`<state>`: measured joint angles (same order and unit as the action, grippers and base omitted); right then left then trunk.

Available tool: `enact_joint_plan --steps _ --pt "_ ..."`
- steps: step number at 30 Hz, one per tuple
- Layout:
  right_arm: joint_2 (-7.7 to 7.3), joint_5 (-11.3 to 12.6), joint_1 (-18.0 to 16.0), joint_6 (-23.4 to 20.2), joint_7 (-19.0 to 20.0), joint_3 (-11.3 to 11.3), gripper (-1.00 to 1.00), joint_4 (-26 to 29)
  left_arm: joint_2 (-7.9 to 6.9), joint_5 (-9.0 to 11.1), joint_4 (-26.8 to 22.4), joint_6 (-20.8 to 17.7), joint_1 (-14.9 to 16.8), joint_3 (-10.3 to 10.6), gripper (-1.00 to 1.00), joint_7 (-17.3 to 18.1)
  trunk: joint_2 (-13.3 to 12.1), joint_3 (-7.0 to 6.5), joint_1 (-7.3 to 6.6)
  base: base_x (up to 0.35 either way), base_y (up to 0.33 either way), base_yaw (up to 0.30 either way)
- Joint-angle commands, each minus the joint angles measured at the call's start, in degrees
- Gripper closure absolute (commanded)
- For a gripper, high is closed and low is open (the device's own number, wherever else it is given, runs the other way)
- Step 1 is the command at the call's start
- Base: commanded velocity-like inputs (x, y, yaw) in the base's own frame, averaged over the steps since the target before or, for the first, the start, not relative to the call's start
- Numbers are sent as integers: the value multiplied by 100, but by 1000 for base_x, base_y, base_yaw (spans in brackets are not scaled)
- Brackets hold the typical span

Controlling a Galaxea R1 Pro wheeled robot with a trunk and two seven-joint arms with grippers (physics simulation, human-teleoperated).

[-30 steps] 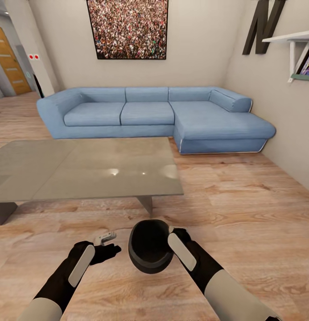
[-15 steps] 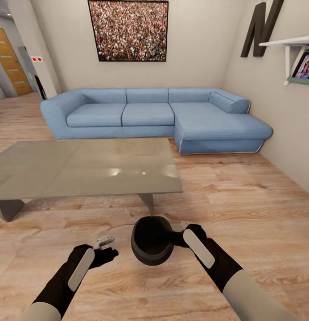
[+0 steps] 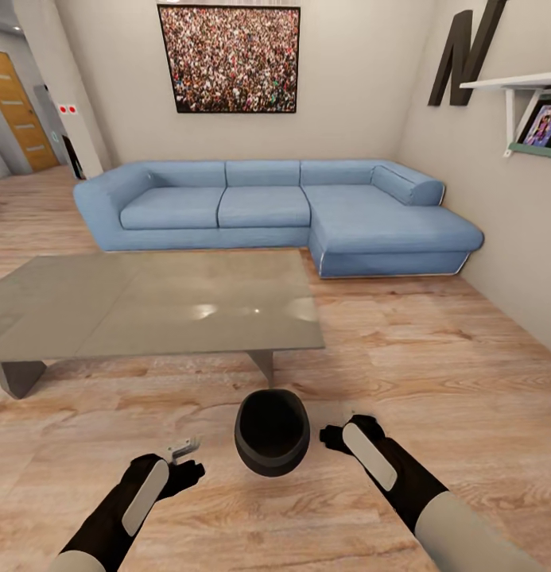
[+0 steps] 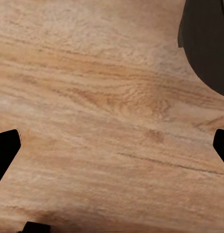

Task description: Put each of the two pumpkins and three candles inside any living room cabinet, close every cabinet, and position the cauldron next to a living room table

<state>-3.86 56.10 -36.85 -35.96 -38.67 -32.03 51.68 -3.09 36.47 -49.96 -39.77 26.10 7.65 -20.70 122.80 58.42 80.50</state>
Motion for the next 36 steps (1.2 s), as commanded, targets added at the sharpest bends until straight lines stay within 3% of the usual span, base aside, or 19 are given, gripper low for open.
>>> enact_joint_plan --steps 1,6,10,15,22,36 --pt "-8 48 7 112 -45 -29 -100 -120 -1 57 16 3 0 28 -100 -56 -39 -14 -23 0 0 0" --pt "8 32 22 507 -20 -60 -100 -617 31 50 175 47 -7 33 -100 -52 -240 -103 -133 0 0 0" --pt "13 19 25 1022 170 -74 -100 -872 51 45 396 407 -8 56 -100 -49 -400 -175 -221 0 0 0" --pt "31 -29 27 1575 209 -75 -100 -1279 67 48 531 517 -9 75 -100 -35 -601 -265 -331 0 0 0" --pt "34 -170 28 1740 225 -76 -100 -1426 174 28 730 635 -9 78 -100 -15 -881 -391 -485 0 0 0" --pt "35 -212 28 1966 232 -84 -100 -1709 178 26 964 872 -9 87 -100 -13 -1443 -642 -792 0 0 0"
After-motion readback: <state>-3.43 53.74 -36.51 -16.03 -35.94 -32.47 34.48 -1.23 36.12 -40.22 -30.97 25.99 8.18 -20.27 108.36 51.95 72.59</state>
